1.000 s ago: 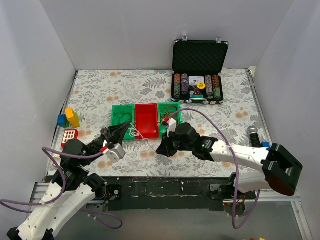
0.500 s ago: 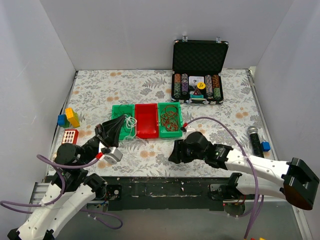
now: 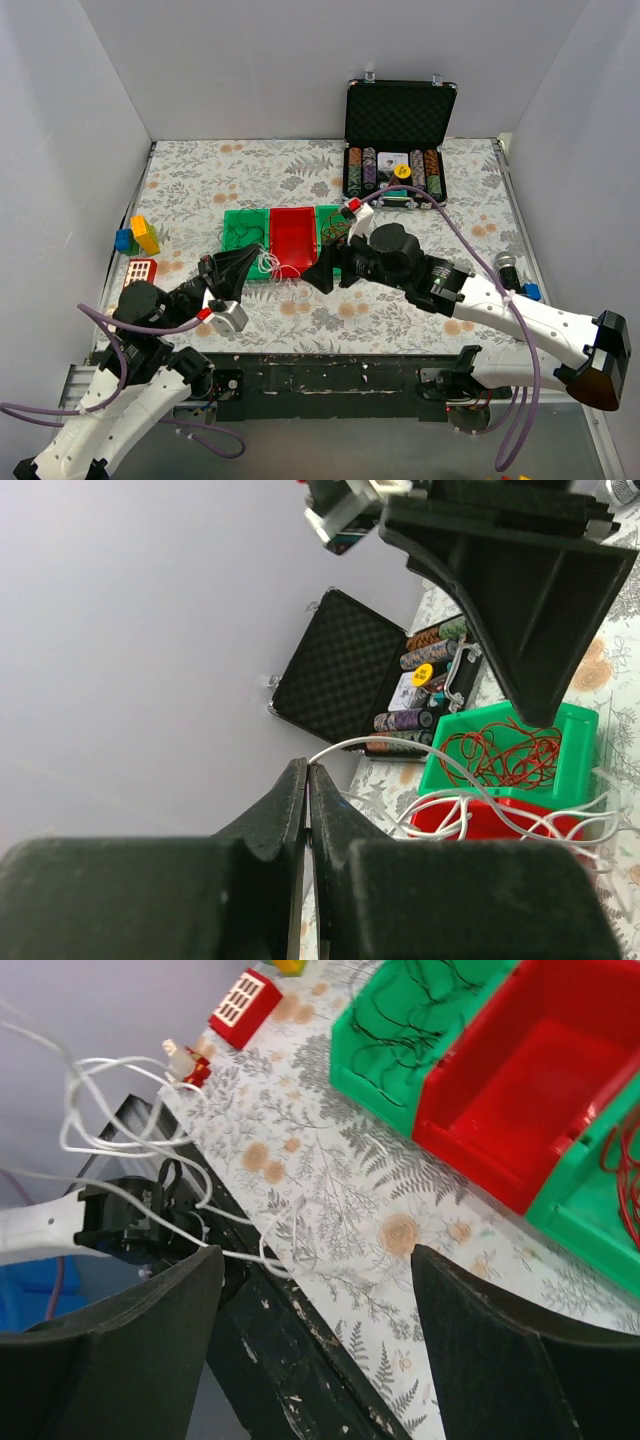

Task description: Untangle the cables

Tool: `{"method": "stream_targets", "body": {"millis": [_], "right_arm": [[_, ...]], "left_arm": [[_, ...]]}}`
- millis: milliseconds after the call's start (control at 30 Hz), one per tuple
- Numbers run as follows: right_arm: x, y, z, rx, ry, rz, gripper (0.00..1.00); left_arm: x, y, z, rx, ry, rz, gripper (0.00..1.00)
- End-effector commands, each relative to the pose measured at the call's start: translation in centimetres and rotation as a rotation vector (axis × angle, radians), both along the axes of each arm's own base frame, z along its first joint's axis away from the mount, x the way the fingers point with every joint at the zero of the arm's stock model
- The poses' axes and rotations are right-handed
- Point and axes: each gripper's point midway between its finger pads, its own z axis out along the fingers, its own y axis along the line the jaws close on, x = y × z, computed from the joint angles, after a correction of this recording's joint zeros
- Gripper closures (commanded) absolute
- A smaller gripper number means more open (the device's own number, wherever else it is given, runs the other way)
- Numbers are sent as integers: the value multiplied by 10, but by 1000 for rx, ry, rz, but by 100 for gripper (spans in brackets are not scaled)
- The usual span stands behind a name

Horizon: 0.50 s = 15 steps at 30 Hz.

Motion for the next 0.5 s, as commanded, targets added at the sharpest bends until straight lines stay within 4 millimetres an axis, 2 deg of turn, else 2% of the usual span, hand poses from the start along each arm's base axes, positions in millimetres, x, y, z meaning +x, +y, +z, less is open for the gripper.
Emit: {"method": "stream_targets", "body": {"millis": [0, 300, 467], "right_arm": [[-15, 24, 65, 171, -182, 115, 15], [-45, 49, 108, 275, -351, 182, 12], [-45, 62, 109, 254, -379, 153, 11]], "left_arm": [[-4, 0, 1, 31, 10, -12, 100], [-3, -8, -25, 138, 137, -52, 100], [-4, -10, -33, 165, 185, -63, 100]]}}
